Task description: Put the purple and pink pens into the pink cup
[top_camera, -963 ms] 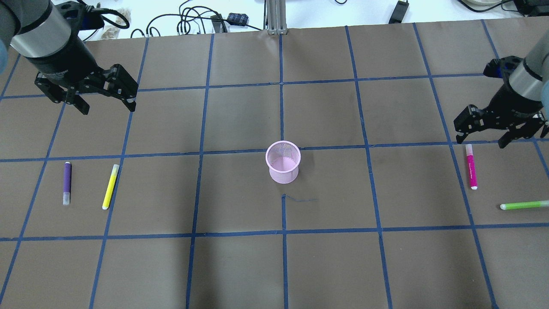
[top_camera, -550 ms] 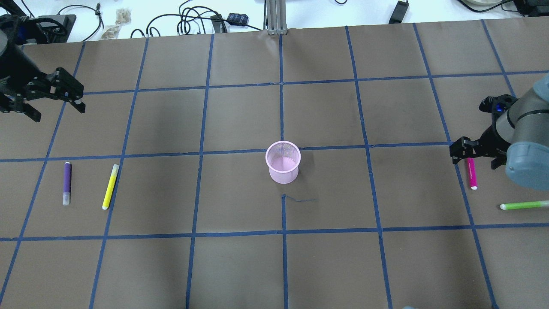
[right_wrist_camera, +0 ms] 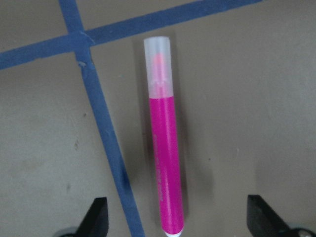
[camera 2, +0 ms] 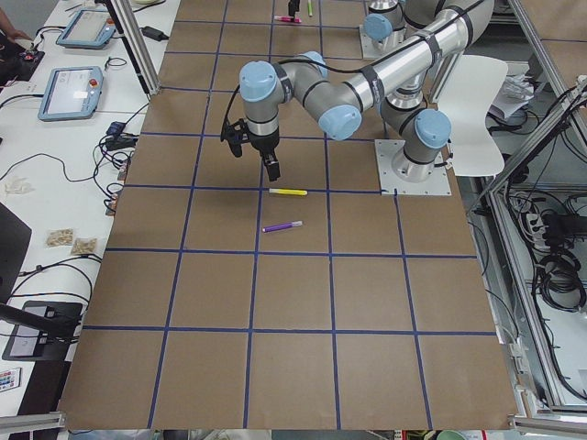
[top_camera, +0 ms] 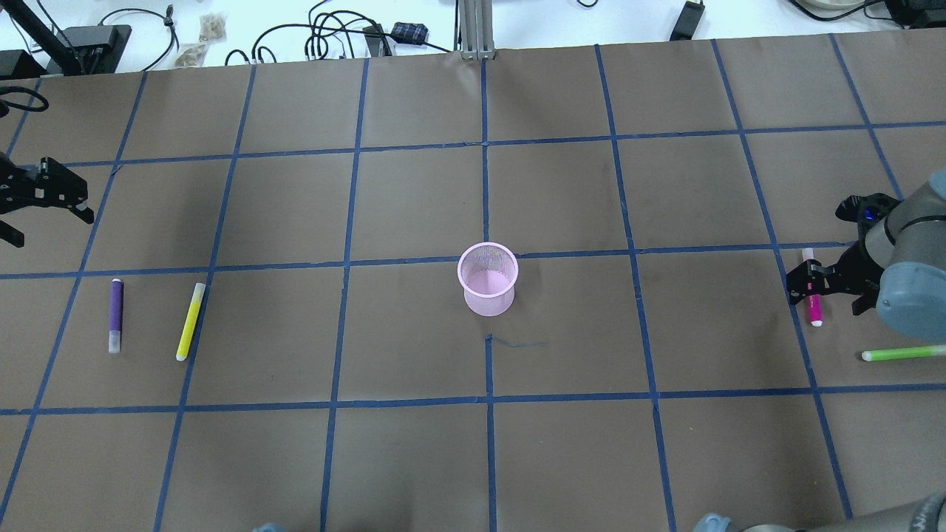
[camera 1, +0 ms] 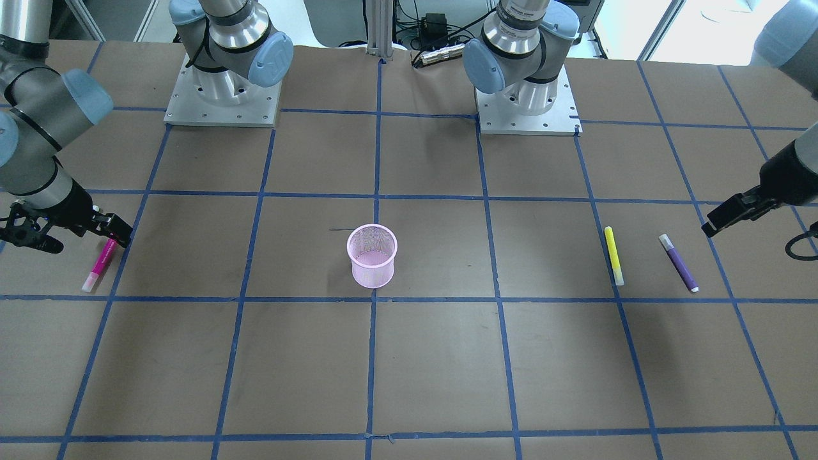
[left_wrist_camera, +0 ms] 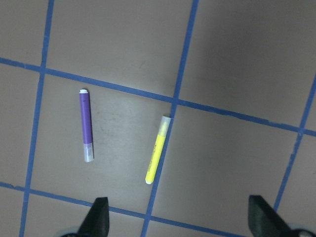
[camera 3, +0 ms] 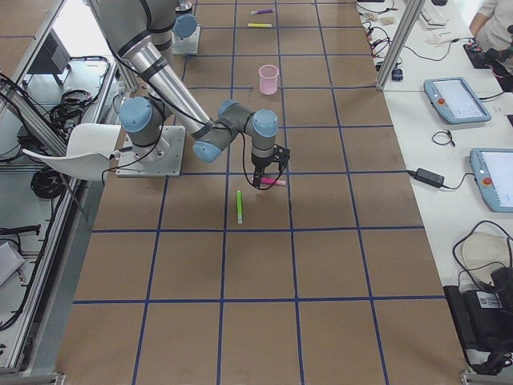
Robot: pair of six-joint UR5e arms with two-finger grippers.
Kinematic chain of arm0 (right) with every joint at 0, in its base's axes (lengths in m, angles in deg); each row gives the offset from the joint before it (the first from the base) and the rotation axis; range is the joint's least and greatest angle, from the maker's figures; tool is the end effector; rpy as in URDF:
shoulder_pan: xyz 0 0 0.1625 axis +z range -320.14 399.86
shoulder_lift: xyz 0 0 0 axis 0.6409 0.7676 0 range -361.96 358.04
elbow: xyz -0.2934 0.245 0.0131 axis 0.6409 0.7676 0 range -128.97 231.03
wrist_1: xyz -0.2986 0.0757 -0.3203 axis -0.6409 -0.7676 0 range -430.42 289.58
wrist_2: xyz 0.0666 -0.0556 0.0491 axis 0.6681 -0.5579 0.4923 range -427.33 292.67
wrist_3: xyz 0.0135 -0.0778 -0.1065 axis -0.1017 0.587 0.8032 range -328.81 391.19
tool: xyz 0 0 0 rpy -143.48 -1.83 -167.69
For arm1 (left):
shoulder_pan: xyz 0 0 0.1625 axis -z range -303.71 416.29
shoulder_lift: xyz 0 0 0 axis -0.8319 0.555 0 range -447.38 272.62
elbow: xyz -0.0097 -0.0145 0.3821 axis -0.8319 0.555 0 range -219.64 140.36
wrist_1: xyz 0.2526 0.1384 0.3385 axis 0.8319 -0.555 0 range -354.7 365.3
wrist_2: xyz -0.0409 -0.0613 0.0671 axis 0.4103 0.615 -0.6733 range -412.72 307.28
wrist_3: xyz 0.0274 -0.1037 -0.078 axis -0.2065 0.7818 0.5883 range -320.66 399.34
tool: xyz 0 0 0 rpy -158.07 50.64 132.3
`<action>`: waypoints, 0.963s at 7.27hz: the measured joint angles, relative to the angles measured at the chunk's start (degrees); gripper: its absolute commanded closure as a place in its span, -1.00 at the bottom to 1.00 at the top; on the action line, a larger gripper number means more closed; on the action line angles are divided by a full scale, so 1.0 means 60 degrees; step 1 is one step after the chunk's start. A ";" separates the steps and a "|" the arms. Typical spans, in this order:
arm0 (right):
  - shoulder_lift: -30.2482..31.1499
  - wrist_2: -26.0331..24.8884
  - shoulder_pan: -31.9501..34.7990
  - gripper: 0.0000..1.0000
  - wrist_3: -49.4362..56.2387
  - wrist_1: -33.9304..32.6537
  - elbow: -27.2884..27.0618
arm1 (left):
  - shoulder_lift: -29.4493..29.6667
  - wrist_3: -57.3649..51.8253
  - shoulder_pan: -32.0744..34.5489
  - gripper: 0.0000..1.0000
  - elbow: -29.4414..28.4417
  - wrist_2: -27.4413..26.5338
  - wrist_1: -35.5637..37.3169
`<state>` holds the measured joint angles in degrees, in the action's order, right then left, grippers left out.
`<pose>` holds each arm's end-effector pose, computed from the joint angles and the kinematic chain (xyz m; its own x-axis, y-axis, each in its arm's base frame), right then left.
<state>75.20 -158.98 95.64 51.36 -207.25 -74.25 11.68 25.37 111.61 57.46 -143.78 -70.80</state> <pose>-0.1543 -0.4570 0.0850 -0.9701 0.2420 0.0191 0.2425 0.9697 0.0312 0.2121 -0.5365 0.2857 -0.9356 -0.3531 -0.0084 -0.3531 0.9346 0.0428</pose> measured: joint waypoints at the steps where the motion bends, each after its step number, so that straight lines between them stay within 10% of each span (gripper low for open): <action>1: -0.0043 0.0006 -0.0035 -0.33 -0.0011 -0.0008 -0.0005 | 0.0279 -0.0007 -0.0258 -1.00 0.0154 -0.0013 0.0208; 3: -0.0080 0.0043 -0.0050 -0.11 -0.0046 -0.0007 -0.0008 | 0.0927 0.0001 -0.0598 -1.00 0.0733 -0.0025 0.1704; 4: -0.0084 0.0046 -0.0052 0.40 -0.0069 0.0000 -0.0013 | 0.1290 -0.0006 -0.0643 -1.00 0.1179 0.0004 0.2817; 7: -0.0157 -0.0023 -0.0053 1.00 -0.0073 0.0068 -0.0002 | 0.2144 -0.0746 -0.0678 -1.00 0.1606 0.0018 0.4288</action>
<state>74.26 -159.12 95.32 50.92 -206.85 -74.26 24.55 20.89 107.54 67.10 -143.67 -45.08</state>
